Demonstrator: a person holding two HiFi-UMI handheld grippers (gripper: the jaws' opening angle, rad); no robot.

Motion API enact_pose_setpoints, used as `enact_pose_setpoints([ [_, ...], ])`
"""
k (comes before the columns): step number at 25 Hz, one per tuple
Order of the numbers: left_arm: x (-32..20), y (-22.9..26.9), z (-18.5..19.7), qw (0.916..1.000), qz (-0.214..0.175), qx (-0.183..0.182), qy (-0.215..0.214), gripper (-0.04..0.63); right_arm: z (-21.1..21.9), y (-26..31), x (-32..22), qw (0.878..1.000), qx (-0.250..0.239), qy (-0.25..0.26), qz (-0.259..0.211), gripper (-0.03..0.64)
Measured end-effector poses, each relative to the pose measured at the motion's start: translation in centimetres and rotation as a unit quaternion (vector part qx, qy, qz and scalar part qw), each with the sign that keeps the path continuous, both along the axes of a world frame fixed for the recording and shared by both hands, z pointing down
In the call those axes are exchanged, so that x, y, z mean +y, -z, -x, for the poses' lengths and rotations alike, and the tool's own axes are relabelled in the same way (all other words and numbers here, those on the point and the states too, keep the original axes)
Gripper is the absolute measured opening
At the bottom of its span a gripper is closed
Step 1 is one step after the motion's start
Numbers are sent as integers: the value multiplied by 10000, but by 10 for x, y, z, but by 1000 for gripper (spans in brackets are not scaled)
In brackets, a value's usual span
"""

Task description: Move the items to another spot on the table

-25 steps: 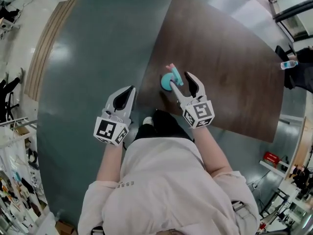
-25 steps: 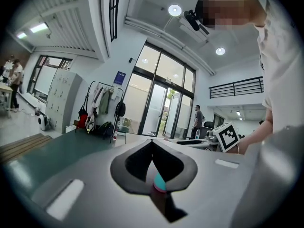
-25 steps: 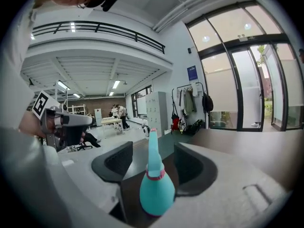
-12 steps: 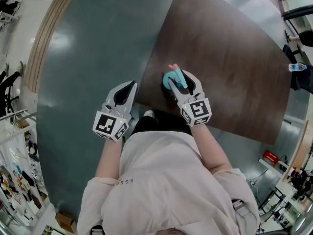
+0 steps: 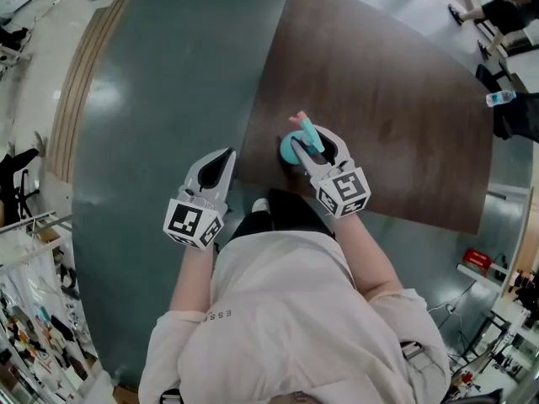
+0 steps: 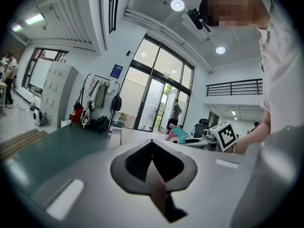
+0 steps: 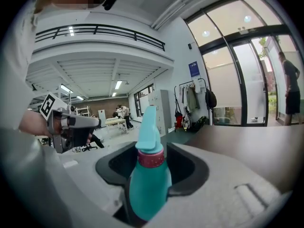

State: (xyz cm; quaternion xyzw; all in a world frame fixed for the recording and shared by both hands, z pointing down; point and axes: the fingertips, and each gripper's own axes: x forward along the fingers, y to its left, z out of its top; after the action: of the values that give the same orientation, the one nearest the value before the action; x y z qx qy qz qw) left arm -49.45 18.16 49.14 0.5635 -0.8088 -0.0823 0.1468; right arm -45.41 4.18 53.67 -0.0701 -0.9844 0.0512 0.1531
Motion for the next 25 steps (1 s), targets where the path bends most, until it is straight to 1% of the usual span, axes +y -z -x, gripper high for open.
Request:
enact_pose_setpoints([
  [2, 2, 0, -7, 9999, -48, 35, -115, 17, -9, 9, 2, 9999, -61, -98, 32, 176],
  [4, -5, 1, -16, 9994, -101, 52, -337, 16, -22, 20, -4, 9995, -160, -288, -6, 176],
  [7, -27, 4, -30, 9968, -169, 8, -781, 17, -46, 34, -24, 9966, -308, -759, -35, 176],
  [10, -47, 11, -48, 9928, -243, -43, -1174, 16, -74, 38, -38, 9929, -300, -1146, -110, 173],
  [12, -63, 13, -67, 9880, -251, -79, -1521, 17, -95, 39, -47, 9904, -285, -1343, -168, 173],
  [15, -94, 18, -104, 9786, -232, -165, -2040, 17, -136, 42, -68, 9853, -319, -1671, -154, 173],
  [20, -144, 28, -164, 9603, -253, -274, -2766, 17, -210, 48, -105, 9713, -364, -2346, -155, 172],
  [22, -163, 32, -193, 9540, -274, -325, -2967, 16, -245, 51, -120, 9653, -390, -2576, -149, 172],
  [25, -193, 38, -243, 9473, -322, -390, -3163, 17, -304, 57, -144, 9579, -451, -2828, -196, 172],
])
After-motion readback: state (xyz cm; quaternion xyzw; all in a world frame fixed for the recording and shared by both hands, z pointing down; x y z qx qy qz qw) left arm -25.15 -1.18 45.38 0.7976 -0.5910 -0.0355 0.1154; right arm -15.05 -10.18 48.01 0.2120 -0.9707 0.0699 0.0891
